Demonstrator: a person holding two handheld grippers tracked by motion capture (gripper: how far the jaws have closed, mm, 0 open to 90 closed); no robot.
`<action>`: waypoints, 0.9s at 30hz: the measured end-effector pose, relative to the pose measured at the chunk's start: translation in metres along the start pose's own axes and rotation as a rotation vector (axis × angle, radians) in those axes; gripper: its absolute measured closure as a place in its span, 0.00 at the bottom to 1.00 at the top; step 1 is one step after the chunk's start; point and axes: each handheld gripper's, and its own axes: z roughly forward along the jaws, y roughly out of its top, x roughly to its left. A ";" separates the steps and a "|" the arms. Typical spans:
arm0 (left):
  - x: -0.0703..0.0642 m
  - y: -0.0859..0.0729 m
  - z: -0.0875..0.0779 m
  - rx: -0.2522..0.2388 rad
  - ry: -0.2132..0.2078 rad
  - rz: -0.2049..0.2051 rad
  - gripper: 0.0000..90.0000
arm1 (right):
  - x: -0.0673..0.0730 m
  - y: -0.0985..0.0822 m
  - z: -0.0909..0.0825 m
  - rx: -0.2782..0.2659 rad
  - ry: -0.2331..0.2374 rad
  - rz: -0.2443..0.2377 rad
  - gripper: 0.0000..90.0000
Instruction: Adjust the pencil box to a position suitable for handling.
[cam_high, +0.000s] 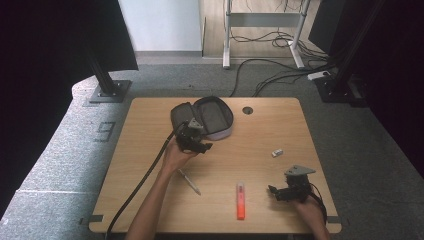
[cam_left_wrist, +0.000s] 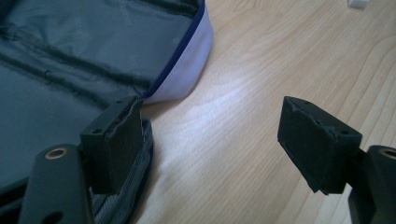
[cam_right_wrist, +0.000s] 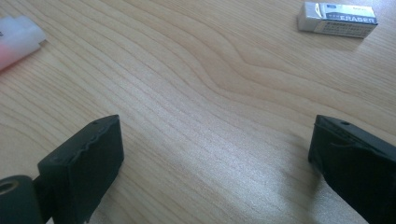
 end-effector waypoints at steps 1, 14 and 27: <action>0.000 0.001 0.001 0.002 0.001 0.005 0.25 | 0.000 0.000 0.000 0.000 0.000 0.000 0.03; 0.004 0.019 0.023 0.018 0.004 0.031 0.36 | 0.000 0.000 0.000 0.000 0.000 0.000 0.03; 0.012 0.033 0.046 0.018 -0.028 0.028 0.43 | 0.000 0.000 0.000 -0.002 0.000 -0.003 0.03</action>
